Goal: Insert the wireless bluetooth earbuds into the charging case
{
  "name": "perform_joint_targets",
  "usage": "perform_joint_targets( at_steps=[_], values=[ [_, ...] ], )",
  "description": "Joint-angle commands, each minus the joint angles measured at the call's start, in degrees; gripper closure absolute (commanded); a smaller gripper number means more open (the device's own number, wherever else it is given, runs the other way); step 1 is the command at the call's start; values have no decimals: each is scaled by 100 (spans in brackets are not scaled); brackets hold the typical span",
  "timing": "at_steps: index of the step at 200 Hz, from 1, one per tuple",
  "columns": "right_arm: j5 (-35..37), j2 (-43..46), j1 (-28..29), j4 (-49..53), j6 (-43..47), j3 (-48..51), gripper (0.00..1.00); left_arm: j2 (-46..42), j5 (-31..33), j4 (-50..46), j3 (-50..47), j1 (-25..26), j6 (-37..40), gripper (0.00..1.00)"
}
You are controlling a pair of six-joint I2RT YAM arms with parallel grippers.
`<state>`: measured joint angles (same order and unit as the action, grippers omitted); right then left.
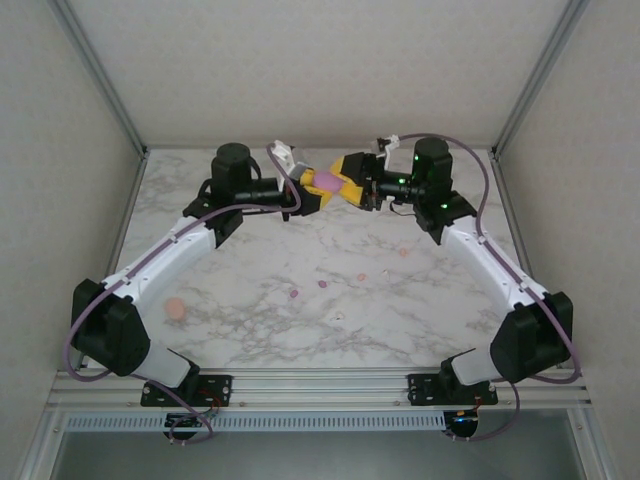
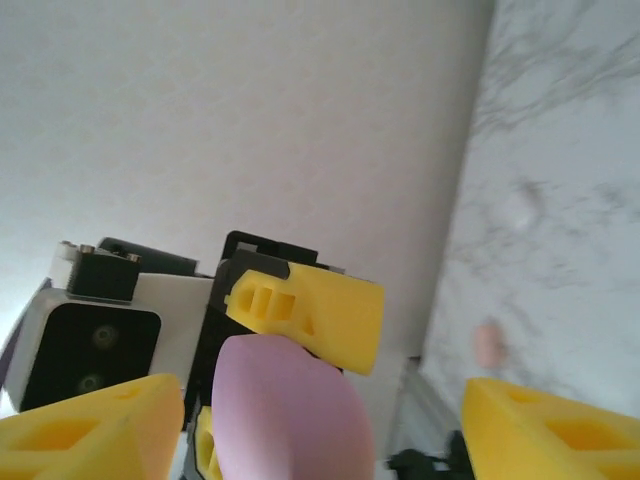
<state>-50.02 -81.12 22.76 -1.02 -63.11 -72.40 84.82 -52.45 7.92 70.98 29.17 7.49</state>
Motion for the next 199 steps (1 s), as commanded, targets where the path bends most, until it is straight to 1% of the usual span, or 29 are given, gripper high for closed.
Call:
perform_joint_targets(
  at_steps=[1,9,19,38,59,75,109,146,166,184,199],
  values=[
    [878,402,-24,1948,1866,-476,21,-241,-100,285,-208,60,-46,72],
    [1226,492,-2,2311,2301,-535,20,-254,-91,336,-270,63,-73,72],
    [1521,627,44,2525,2886,-536,20,-268,-88,421,-336,78,-133,72],
    [1621,749,84,2849,3916,-512,24,-281,-66,529,-417,96,-199,72],
    [1644,582,135,3502,4454,-798,25,-248,-55,635,-454,140,-269,72],
    [1592,443,217,3763,4638,-946,26,-224,-48,724,-479,181,-325,72],
    [1514,386,342,3635,4748,-938,26,-137,-58,1027,-558,287,-505,71],
    [1764,360,351,3643,4727,-973,27,-97,-84,1134,-557,340,-538,71],
    [1588,350,358,3644,4803,-985,27,-78,-46,1154,-550,342,-553,71],
    [1381,389,403,3679,5061,-942,27,-38,-44,1202,-532,344,-615,71],
    [1342,457,398,3633,5106,-884,26,-27,-29,1218,-533,344,-627,71]
  ],
)
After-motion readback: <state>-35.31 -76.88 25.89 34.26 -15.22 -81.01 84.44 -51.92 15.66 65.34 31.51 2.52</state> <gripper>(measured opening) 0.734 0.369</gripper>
